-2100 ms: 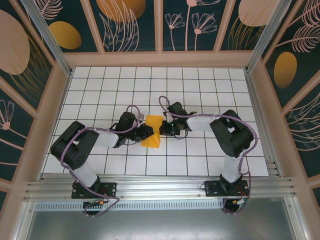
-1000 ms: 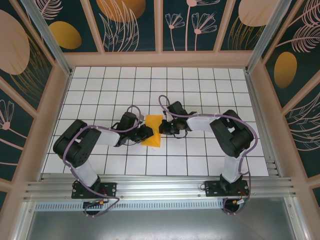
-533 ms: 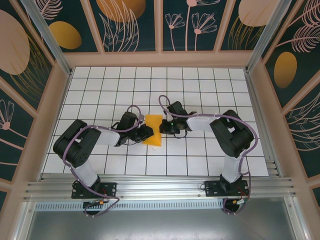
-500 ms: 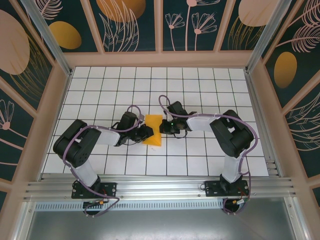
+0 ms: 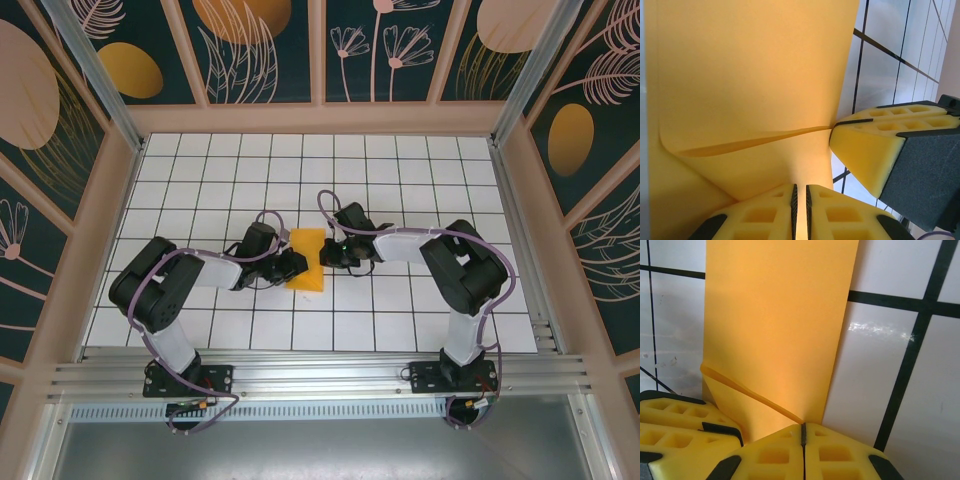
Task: Fold a paper plane with a square sheet of paper (pick it up from the middle)
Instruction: Fold the triangle a second time at the center of the table.
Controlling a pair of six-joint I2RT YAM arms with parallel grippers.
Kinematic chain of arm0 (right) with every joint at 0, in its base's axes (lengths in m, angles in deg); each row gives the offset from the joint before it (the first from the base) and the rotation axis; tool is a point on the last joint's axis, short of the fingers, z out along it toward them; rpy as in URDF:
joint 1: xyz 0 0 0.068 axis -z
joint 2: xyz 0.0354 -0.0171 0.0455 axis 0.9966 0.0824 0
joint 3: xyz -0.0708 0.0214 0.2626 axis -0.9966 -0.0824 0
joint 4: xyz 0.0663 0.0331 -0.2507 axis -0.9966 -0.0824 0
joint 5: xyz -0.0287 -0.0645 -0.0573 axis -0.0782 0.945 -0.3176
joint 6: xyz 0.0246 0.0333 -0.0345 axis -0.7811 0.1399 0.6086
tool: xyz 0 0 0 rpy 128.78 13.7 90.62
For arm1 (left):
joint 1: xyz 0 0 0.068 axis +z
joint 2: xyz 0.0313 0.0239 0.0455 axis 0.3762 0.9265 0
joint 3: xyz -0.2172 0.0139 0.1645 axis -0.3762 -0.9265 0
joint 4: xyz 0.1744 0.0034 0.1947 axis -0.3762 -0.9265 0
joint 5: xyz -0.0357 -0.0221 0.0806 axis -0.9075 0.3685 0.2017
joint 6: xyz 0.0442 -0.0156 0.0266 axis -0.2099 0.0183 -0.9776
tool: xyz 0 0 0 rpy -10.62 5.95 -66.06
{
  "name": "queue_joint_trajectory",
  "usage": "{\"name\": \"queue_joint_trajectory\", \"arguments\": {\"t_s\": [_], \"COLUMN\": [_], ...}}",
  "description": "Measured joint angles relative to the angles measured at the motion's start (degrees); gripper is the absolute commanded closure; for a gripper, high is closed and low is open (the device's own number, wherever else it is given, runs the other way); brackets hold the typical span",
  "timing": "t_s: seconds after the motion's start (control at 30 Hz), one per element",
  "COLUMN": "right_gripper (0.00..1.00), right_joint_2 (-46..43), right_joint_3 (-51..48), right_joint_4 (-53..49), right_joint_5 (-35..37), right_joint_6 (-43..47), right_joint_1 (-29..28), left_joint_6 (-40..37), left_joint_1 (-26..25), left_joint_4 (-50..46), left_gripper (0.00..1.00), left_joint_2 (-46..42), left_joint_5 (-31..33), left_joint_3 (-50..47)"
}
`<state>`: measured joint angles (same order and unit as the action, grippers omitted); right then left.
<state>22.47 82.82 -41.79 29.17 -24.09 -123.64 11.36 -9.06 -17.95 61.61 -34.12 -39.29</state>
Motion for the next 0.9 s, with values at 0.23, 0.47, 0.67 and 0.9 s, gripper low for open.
{"name": "queue_joint_trajectory", "arguments": {"t_s": [0.23, 0.47, 0.67, 0.9], "right_gripper": [0.87, 0.75, 0.81, 0.89], "right_joint_2": [-0.04, -4.5, -11.54, -11.89], "right_joint_3": [0.0, -0.09, -1.55, -4.44], "right_joint_4": [-0.09, -1.77, -1.7, -1.88], "right_joint_5": [0.15, 2.75, 4.2, 1.88], "right_joint_6": [-0.11, -0.98, -1.92, -3.26], "right_joint_1": [0.0, 0.0, -0.5, -5.55], "left_joint_6": [-0.5, -0.9, -0.92, -0.9], "left_joint_1": [-0.04, -0.15, -0.2, -0.37], "left_joint_4": [-1.42, -3.34, -4.57, -5.05], "left_gripper": [0.84, 0.84, 0.84, 0.86], "left_joint_2": [0.2, 0.37, 0.42, 0.42], "left_joint_5": [0.55, 1.05, 1.33, 2.12], "left_joint_3": [0.63, 1.7, 2.25, 2.4]}}
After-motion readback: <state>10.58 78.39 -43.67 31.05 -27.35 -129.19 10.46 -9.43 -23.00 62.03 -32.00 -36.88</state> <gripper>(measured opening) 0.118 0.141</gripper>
